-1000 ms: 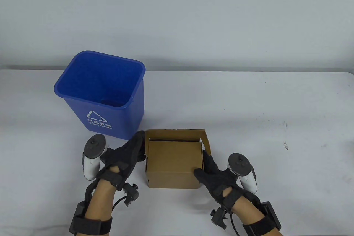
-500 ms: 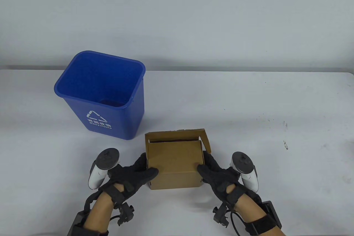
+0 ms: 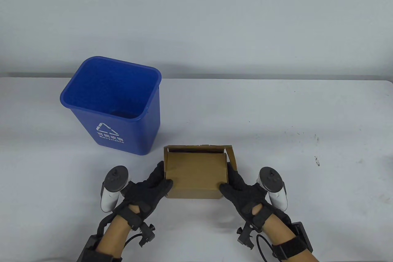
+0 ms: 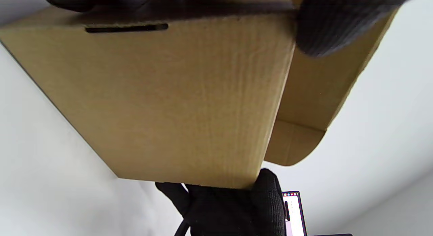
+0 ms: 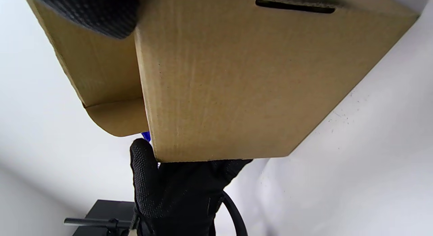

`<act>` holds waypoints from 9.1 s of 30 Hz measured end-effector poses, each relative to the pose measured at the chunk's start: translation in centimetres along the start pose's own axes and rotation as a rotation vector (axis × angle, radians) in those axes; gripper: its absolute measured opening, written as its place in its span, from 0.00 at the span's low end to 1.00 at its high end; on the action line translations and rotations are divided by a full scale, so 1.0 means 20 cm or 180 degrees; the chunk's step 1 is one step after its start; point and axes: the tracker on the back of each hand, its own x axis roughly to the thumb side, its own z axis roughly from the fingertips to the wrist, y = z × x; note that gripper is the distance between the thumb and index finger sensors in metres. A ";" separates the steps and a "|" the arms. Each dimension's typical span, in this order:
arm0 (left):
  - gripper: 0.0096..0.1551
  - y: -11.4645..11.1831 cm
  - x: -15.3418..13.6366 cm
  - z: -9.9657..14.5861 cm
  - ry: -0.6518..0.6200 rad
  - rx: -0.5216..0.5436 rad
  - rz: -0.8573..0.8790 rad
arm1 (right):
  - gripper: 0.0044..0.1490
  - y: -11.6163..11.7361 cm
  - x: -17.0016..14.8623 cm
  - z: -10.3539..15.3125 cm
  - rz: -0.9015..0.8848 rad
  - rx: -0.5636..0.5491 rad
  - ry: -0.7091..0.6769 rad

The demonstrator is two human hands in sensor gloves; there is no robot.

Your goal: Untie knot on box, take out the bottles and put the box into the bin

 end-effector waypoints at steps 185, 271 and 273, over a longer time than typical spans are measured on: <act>0.56 0.06 -0.06 -0.02 0.0172 -0.0302 -0.0906 | 0.69 -0.05 -0.13 -0.06 0.0717 0.0128 0.0078; 0.53 -0.06 0.07 -0.01 0.0153 -0.0104 -0.2294 | 0.46 -0.01 0.25 -0.01 0.2711 -0.1134 -0.0366; 0.53 -0.06 0.07 -0.01 0.0145 -0.0102 -0.2320 | 0.46 0.03 0.29 -0.02 0.2913 -0.1076 -0.0296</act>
